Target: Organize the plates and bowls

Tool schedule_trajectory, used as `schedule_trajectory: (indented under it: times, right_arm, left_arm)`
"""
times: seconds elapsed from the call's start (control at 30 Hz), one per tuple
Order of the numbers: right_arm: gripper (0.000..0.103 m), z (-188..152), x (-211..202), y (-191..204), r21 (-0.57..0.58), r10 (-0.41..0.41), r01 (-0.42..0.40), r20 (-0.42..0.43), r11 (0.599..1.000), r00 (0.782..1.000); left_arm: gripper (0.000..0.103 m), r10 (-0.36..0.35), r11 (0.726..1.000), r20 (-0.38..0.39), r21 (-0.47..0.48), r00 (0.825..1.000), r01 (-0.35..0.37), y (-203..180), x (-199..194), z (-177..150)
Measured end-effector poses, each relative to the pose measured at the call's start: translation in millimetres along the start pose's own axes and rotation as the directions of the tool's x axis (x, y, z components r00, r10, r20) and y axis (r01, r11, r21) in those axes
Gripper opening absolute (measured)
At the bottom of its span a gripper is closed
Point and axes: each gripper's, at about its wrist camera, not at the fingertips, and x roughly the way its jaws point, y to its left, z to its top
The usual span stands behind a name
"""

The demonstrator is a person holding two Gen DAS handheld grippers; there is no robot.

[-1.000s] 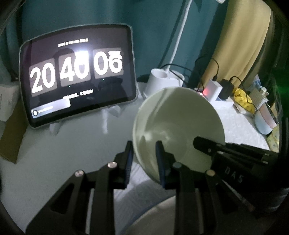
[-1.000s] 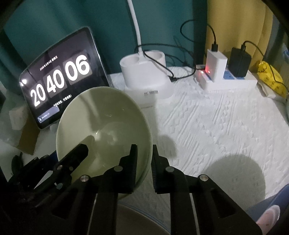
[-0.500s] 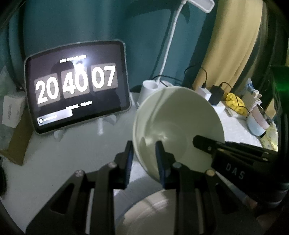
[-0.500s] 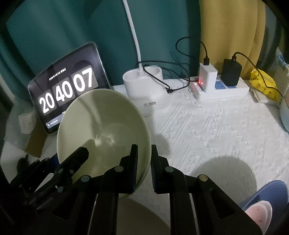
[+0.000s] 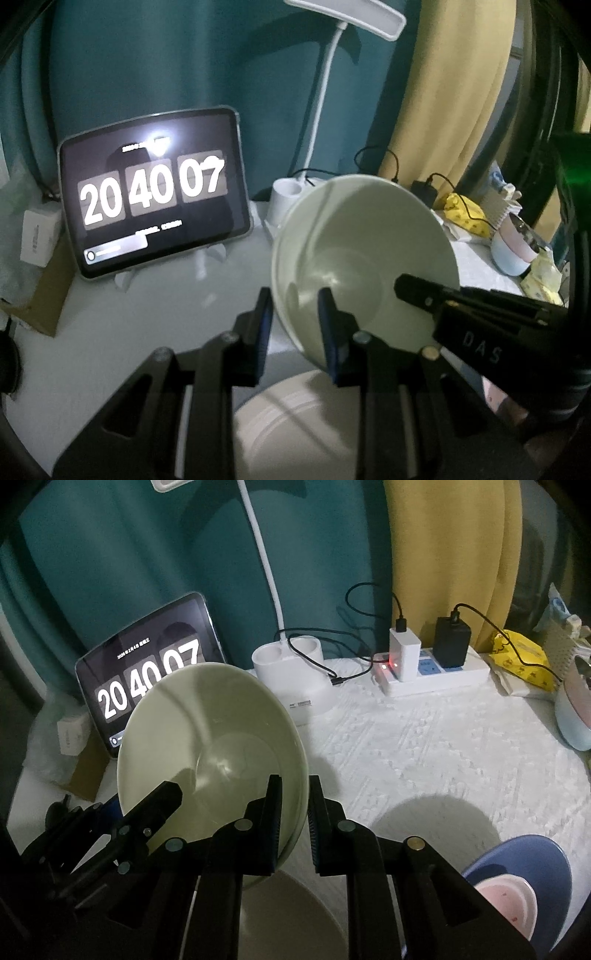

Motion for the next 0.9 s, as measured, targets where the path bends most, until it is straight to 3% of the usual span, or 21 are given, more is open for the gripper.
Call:
schedule_trajectory:
  times: [0.9]
  right_arm:
    - [0.014, -15.8, -72.2, -46.7, 0.068, -0.012, 0.006, 0.097, 0.998, 0.995]
  left_arm:
    - [0.025, -0.036, 0.995, 0.049, 0.092, 0.998, 0.031, -70.5, -43.4, -7.5]
